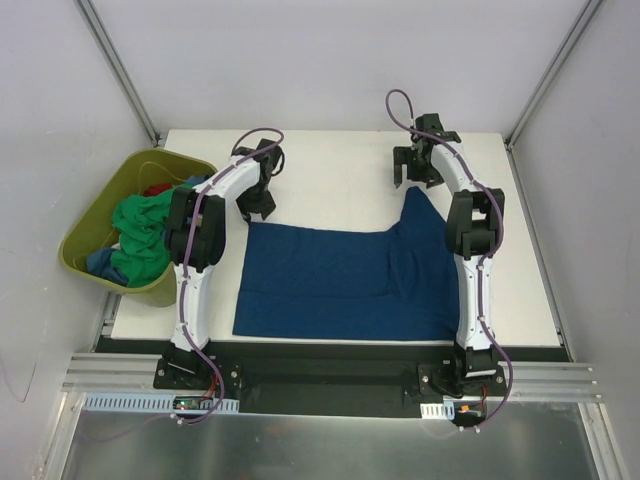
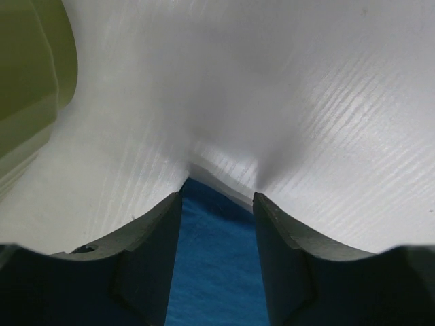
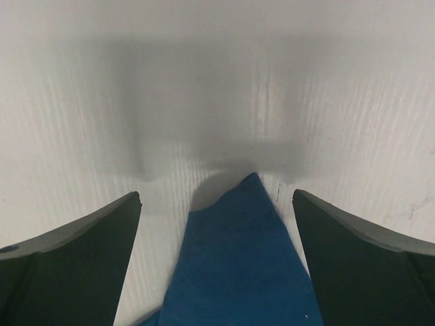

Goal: Fold and stack the t-shirts
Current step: Grap the side of the flattened tshirt furthest away from the robot with both arms

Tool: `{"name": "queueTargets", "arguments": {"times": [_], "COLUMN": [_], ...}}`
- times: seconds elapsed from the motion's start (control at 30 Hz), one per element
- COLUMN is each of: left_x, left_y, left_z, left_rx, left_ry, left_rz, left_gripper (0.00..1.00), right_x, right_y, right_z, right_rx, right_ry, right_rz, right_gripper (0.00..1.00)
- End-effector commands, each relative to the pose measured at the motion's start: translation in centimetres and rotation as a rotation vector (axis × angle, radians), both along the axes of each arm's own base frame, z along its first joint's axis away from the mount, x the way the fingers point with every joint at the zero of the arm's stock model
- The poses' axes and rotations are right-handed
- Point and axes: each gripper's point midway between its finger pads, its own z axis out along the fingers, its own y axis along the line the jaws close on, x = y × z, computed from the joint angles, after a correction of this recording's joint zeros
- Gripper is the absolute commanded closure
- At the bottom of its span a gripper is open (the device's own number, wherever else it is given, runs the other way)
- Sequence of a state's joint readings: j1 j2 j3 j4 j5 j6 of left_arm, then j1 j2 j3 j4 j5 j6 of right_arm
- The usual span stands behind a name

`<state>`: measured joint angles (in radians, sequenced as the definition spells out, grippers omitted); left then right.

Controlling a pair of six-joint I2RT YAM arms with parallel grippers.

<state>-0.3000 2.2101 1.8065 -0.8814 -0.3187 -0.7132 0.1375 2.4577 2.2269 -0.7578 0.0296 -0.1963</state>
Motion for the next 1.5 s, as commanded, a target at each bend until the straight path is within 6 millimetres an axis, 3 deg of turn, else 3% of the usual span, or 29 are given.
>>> {"name": "queueTargets", "arguments": {"times": [0.0, 0.17, 0.2, 0.27, 0.57, 0.67, 0.9, 0.93, 0.97, 1.0, 1.03, 1.07, 1.13, 1.17, 1.23, 1.27, 1.3, 1.33, 1.37, 1.4, 1.43, 1.47], "left_x": [-1.7, -2.2, -2.3, -2.5, -3.2, -3.1, -3.3, -3.4, -3.4, -3.3, -3.4, -3.4, -3.7, -3.7, -4.2, -4.3, -4.5, -5.0, -5.2, -5.5, -6.1, -6.4], "left_y": [0.4, 0.4, 0.3, 0.1, 0.6, 0.5, 0.3, 0.3, 0.2, -0.1, -0.2, -0.4, -0.5, -0.5, -0.5, -0.5, -0.6, -0.4, -0.5, -0.6, -0.7, -0.7], "left_z": [-0.9, -1.5, -1.6, -1.8, -0.5, 0.1, 1.5, 1.5, 1.8, 1.9, 1.8, 2.2, 2.3, 2.9, 3.1, 3.8, 4.0, 3.8, 4.3, 4.4, 4.1, 4.6], "left_rx": [0.011, 0.008, -0.001, -0.010, 0.003, -0.002, -0.025, -0.030, -0.038, -0.056, -0.063, -0.071, -0.076, -0.078, -0.074, -0.081, -0.081, -0.075, -0.082, -0.085, -0.086, -0.090], "left_ry": [0.062, 0.084, 0.087, 0.097, 0.075, 0.057, 0.008, 0.006, -0.003, -0.011, -0.009, -0.016, -0.021, -0.038, -0.042, -0.061, -0.068, -0.064, -0.079, -0.080, -0.072, -0.087], "left_rz": [0.037, 0.042, 0.041, 0.039, 0.043, 0.037, 0.034, 0.032, 0.030, 0.023, 0.020, 0.016, 0.013, 0.011, 0.006, 0.005, 0.002, 0.003, 0.002, -0.001, -0.005, -0.008], "left_gripper": [0.57, 0.76, 0.89, 1.00, 1.00, 1.00, 1.00, 1.00, 1.00, 1.00, 1.00, 1.00, 1.00, 1.00, 1.00, 1.00, 1.00, 1.00, 1.00, 1.00, 1.00, 1.00], "right_x": [0.9, -0.5, -0.7, -0.8, -1.8, -2.0, -2.4, -2.0, -2.5, -2.7, -1.7, -2.6, -1.9, -2.0, -2.7, -3.0, -3.8, -4.3, -4.9, -6.2, -6.8, -7.8], "right_y": [0.3, 0.4, 0.4, 0.3, 0.5, 0.7, -0.2, -0.1, -0.1, -0.2, 0.5, 1.1, 2.4, 2.7, 2.8, 2.9, 2.7, 2.7, 2.6, 2.4, 2.2, 2.1], "right_z": [2.4, 1.4, 1.2, 1.1, 0.3, 0.0, -0.2, -0.1, 0.3, 0.3, 1.0, 1.6, 3.4, 5.6, 6.2, 8.7, 8.1, 8.7, 10.8, 9.8, 10.0, 11.5], "right_rx": [0.014, 0.008, 0.002, -0.020, -0.035, -0.024, -0.018, -0.010, -0.011, -0.012, 0.022, 0.064, 0.130, 0.144, 0.148, 0.153, 0.155, 0.160, 0.167, 0.166, 0.167, 0.176], "right_ry": [-0.048, 0.023, 0.032, 0.037, 0.089, 0.109, 0.126, 0.103, 0.096, 0.085, 0.026, 0.018, -0.058, -0.107, -0.135, -0.190, -0.184, -0.195, -0.237, -0.213, -0.220, -0.249], "right_rz": [0.008, 0.009, 0.012, 0.006, 0.014, 0.020, -0.022, -0.020, -0.014, -0.013, -0.001, 0.014, 0.040, 0.047, 0.048, 0.051, 0.036, 0.031, 0.026, 0.013, -0.007, -0.014], "right_gripper": [0.05, 0.11, 0.15, 0.17, 0.32, 0.50, 0.81, 0.86, 1.00, 1.00, 1.00, 1.00, 1.00, 1.00, 1.00, 1.00, 1.00, 1.00, 1.00, 0.99, 1.00, 1.00]}}
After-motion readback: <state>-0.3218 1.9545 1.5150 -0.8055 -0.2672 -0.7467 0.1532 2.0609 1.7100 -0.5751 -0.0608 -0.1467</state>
